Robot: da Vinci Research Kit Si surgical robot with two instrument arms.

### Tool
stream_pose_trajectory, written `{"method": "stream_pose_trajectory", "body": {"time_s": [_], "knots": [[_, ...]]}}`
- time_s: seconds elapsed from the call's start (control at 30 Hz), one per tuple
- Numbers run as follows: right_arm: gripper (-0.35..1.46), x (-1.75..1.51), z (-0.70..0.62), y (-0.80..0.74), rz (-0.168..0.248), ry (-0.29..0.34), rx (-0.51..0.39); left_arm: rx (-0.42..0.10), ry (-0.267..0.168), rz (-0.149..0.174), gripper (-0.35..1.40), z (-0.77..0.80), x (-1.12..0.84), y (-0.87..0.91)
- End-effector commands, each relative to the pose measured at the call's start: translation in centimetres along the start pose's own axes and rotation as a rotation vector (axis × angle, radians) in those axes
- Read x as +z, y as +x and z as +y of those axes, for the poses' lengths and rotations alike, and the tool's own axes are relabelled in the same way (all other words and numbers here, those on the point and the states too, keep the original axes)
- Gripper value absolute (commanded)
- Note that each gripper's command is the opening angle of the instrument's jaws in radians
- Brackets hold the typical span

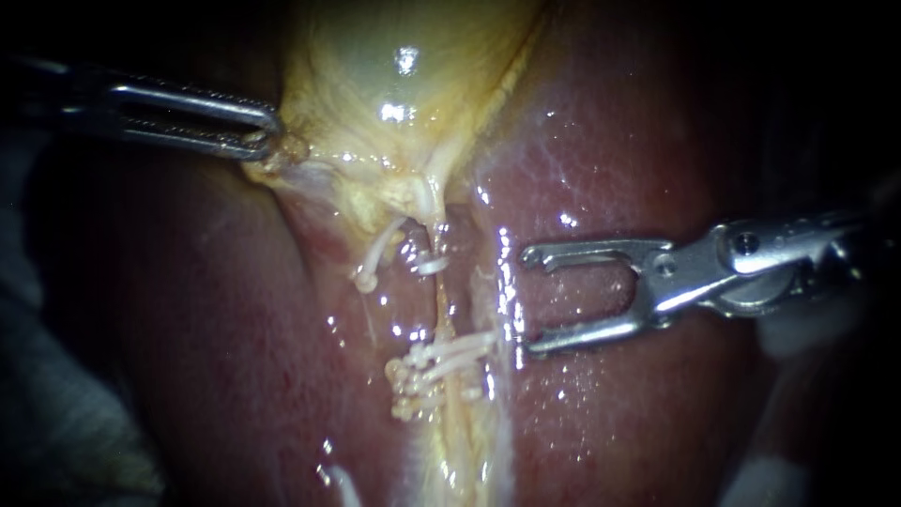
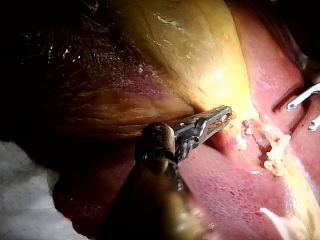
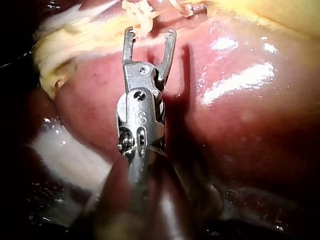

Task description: Going back third clip right tube

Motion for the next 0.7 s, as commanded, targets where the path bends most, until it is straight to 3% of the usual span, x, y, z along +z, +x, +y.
{"method": "stream_pose_trajectory", "body": {"time_s": [0.03, 0.17, 0.53, 0.7], "knots": [[0.50, -0.02, 0.00, 0.01, -0.008, 0.000, -0.009, 0.000, 0.000, 0.000, -0.35, 0.00, 0.00, 0.00], [0.50, -0.09, 0.00, 0.06, -0.029, -0.003, -0.029, 0.001, 0.004, 0.002, -0.35, -0.01, 0.06, -0.02], [0.50, -0.15, -0.03, 0.07, -0.029, 0.001, -0.052, 0.009, -0.017, -0.013, -0.35, -0.14, 0.50, -0.18], [0.50, -0.15, -0.04, 0.08, -0.029, 0.001, -0.052, 0.010, -0.021, -0.016, -0.35, -0.16, 0.56, -0.17]]}}
